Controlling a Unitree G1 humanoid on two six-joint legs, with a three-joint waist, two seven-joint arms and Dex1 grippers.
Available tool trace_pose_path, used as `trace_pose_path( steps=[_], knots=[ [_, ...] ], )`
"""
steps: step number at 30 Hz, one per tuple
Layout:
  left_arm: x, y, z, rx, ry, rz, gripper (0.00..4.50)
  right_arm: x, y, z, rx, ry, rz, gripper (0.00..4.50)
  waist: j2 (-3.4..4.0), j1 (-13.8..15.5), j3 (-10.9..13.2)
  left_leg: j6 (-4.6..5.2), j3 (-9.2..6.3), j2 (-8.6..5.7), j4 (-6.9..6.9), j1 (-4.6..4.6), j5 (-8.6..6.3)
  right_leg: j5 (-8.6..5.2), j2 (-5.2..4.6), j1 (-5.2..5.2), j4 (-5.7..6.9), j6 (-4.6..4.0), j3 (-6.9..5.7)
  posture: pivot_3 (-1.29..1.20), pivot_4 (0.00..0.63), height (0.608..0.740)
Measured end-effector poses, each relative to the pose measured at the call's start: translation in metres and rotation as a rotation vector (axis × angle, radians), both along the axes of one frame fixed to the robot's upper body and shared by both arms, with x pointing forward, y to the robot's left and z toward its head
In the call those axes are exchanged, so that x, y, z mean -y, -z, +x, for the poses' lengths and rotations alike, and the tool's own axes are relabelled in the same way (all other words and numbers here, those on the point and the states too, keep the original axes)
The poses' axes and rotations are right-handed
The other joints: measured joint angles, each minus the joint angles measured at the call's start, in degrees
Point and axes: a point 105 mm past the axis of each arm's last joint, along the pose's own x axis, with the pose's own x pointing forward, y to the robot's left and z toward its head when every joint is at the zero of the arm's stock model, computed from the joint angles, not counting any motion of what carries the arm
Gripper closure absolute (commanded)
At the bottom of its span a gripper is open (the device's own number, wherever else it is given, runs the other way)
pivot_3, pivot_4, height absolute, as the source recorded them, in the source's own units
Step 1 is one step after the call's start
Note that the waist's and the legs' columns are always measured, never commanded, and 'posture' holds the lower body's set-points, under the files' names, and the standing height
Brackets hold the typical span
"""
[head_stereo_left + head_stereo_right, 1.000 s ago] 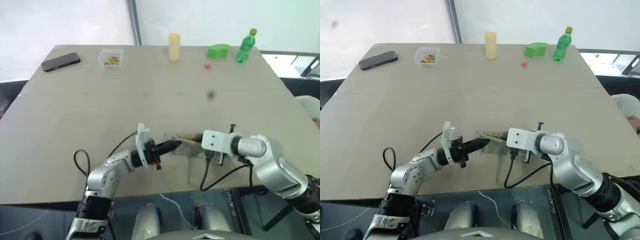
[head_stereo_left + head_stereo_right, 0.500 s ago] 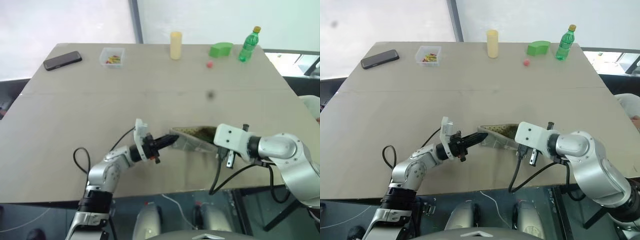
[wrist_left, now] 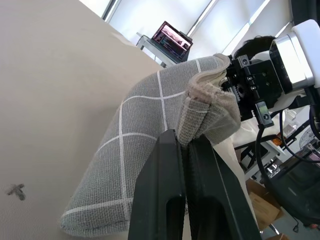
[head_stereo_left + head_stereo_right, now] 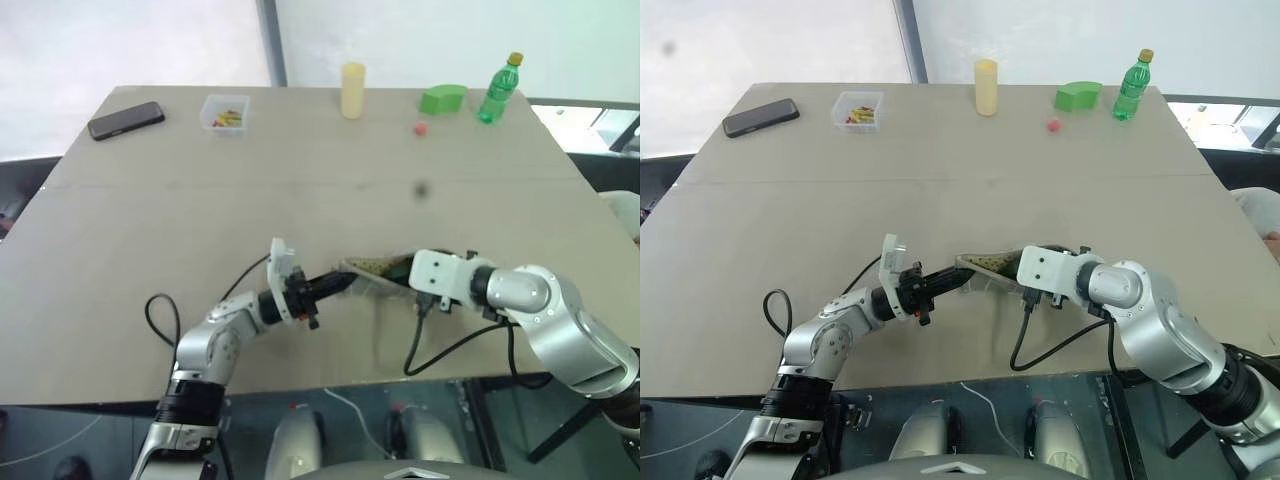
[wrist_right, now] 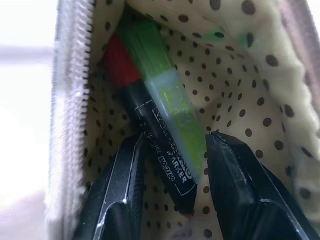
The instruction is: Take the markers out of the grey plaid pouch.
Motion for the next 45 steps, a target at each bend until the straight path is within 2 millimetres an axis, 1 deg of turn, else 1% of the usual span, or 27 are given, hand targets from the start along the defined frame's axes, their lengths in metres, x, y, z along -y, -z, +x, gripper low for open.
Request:
trace_pose_path(
  steps=[4,8,12,16,24,27,31,37,39,42,45],
  knots=[
    [0.001,0.001,0.0,-0.006,0.0,-0.001,4.5,-0.004,0.009,0.002,0.002,-0.036,-0.044,2.56,0.0,-0.04,0.0,0.0,0.0,0.0,0.0,0.01,0.0,0.0,0.0,0.0,0.01,0.0,0.0,0.0,0.15,0.74],
    [0.003,0.002,-0.001,-0.014,0.004,-0.002,4.5,-0.01,0.022,0.005,-0.044,-0.061,-0.057,2.56,0.0,-0.05,0.0,-0.01,0.0,0.0,0.01,0.02,0.01,0.0,0.01,0.0,0.02,0.01,0.0,0.0,0.15,0.74],
    [0.003,0.003,-0.001,-0.017,0.002,-0.003,4.5,-0.013,0.022,0.014,-0.058,-0.094,-0.069,2.56,-0.05,-0.26,-0.04,-0.01,0.01,0.01,0.01,0.12,0.01,0.0,0.01,0.1,0.03,0.01,0.01,0.0,0.15,0.74],
    [0.004,0.003,0.0,-0.019,-0.005,-0.003,4.5,-0.012,0.022,0.021,-0.095,-0.113,-0.102,2.56,-0.04,-0.47,-0.04,0.0,0.01,0.01,0.04,0.16,0.0,0.0,0.0,0.14,0.06,0.0,0.02,0.0,0.15,0.74],
    [0.005,0.001,-0.002,-0.012,-0.008,-0.003,4.5,-0.009,0.02,0.021,-0.188,-0.138,-0.131,2.56,-0.04,-0.29,-0.04,-0.01,0.0,0.0,0.03,0.14,0.01,0.0,0.0,0.15,0.04,0.01,0.01,0.0,0.15,0.74],
    [0.006,0.002,-0.003,-0.016,-0.01,-0.008,4.5,-0.008,0.019,0.022,-0.198,-0.141,-0.135,2.56,-0.03,-0.04,-0.03,-0.01,0.0,0.01,0.01,0.14,0.01,0.0,0.0,0.14,0.02,0.01,0.0,0.0,0.15,0.74],
    [0.005,0.003,-0.003,-0.019,-0.017,-0.008,4.5,-0.013,0.02,0.034,-0.154,-0.14,-0.124,2.56,-0.06,-0.53,-0.05,-0.01,0.01,0.01,0.04,0.18,0.01,0.01,0.0,0.16,0.07,0.01,0.01,0.0,0.15,0.74],
    [0.004,0.004,-0.003,-0.021,-0.023,-0.007,4.5,-0.016,0.024,0.035,-0.168,-0.155,-0.115,2.56,-0.16,-1.08,-0.14,0.0,-0.01,0.01,0.04,0.26,0.0,0.01,0.0,0.24,0.09,0.01,0.01,0.0,0.15,0.74],
    [0.003,0.004,-0.002,-0.02,-0.029,-0.007,4.5,-0.026,0.026,0.04,-0.132,-0.161,-0.076,2.56,-0.35,-1.64,-0.28,0.0,0.02,0.05,0.03,0.32,0.01,0.01,0.02,0.27,0.11,0.01,0.03,0.0,0.15,0.74],
    [0.004,0.003,-0.003,-0.017,-0.026,-0.01,4.5,-0.038,0.028,0.057,-0.031,-0.129,-0.004,2.56,-0.43,-2.56,-0.33,0.0,0.0,0.06,0.03,0.41,0.01,0.01,0.05,0.29,0.2,0.01,0.07,0.0,0.15,0.74],
    [0.004,0.004,-0.003,-0.019,-0.03,-0.008,4.5,-0.046,0.032,0.064,0.033,-0.112,0.057,2.56,-0.41,-2.92,-0.32,0.0,0.0,0.05,0.04,0.48,0.01,0.01,0.05,0.29,0.32,0.01,0.13,0.0,0.15,0.74]
  ],
)
